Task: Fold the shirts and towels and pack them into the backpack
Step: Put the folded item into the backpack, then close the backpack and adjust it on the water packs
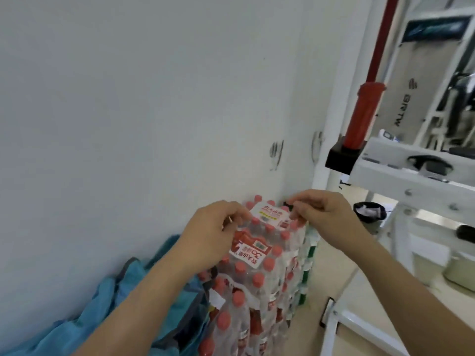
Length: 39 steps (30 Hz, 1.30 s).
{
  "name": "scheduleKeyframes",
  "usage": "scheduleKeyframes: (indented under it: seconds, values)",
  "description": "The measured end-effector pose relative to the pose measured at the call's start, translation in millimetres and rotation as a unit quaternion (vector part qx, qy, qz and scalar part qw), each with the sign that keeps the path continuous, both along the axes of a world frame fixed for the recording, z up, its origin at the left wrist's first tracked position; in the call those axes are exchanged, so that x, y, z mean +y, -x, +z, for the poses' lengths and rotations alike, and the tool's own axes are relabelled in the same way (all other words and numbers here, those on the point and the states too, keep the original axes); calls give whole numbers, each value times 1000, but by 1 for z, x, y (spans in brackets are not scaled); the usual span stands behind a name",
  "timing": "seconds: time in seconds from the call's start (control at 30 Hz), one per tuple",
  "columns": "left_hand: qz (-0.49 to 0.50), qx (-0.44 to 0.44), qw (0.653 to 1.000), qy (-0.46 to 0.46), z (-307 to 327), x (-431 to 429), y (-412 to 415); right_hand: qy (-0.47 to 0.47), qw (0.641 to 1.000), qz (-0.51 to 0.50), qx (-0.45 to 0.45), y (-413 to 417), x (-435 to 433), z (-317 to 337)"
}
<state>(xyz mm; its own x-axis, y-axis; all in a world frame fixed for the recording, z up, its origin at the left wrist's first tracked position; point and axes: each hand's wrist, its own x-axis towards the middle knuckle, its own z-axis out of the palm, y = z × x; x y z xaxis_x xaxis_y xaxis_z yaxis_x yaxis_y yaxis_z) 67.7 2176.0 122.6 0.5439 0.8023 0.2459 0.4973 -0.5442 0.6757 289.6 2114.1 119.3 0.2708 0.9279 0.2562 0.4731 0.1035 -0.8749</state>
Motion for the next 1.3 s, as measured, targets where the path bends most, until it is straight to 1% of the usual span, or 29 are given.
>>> scheduleKeyframes:
  seconds: [0.07,0.13,0.27,0.33,0.43,0.53,0.63,0.77,0.83,0.93,1.03,1.1,1.17,1.2,1.3]
  values:
    - [-12,-18,1000,12,-1,11,-34,-8,997,-41,64,-35,-6,4]
    - [-23,-35,998,41,-7,21,-70,-16,986,-76,147,-73,-8,3]
    - [-66,-41,993,87,-34,32,-149,-12,943,-124,310,-156,7,-6]
    - [-76,-28,991,102,-54,39,-187,-12,923,-156,353,-197,22,-12]
    - [-62,-1,991,116,-86,54,-235,-13,908,-178,380,-248,44,-20]
    - [-48,61,991,112,-100,67,-277,-11,910,-170,379,-285,66,-18]
    - [-29,82,991,101,-96,87,-317,-6,913,-164,374,-316,94,-9]
    - [-25,51,995,79,-80,125,-368,-6,906,-162,392,-354,133,0]
    - [-42,33,996,70,-70,150,-391,-9,901,-162,403,-368,152,3]
    - [-77,-35,994,68,-56,188,-426,-2,903,-171,393,-384,179,8]
    - [-81,-106,989,58,-41,224,-460,4,915,-156,371,-400,208,14]
    - [-83,-113,988,63,-34,245,-483,3,932,-139,335,-406,229,16]
    - [-100,-94,988,78,-30,258,-501,-3,956,-151,250,-409,250,13]
    - [-114,-85,986,82,-30,261,-508,-12,963,-175,206,-410,258,9]
    - [-141,-79,983,85,-35,269,-527,-53,959,-252,122,-416,276,1]
